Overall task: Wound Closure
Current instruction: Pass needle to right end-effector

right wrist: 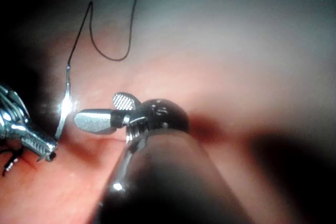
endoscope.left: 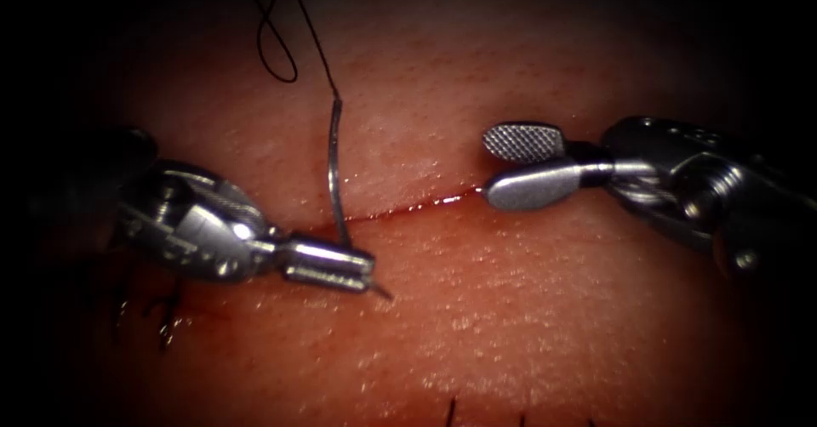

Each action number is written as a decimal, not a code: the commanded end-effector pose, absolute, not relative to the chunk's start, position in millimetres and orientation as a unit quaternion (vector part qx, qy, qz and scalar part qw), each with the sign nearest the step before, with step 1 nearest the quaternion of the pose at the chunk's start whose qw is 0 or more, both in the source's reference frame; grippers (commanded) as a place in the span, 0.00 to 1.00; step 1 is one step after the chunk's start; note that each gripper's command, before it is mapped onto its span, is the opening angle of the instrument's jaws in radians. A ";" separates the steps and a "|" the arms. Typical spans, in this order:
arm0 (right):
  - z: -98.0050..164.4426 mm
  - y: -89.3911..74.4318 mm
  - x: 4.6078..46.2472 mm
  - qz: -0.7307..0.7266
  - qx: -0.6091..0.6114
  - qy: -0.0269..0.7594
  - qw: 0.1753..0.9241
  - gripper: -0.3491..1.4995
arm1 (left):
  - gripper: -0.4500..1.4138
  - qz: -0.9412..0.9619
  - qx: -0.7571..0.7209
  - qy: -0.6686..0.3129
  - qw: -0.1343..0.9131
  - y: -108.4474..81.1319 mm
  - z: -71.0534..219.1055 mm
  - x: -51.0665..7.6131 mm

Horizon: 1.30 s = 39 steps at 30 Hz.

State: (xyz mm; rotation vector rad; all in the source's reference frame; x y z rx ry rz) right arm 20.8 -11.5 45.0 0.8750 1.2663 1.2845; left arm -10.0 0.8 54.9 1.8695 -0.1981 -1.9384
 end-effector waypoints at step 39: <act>47.2 -12.8 32.4 0.535 0.489 0.514 0.458 0.83 | 0.00 -0.636 0.713 -0.129 0.266 0.1 51.6 -10.2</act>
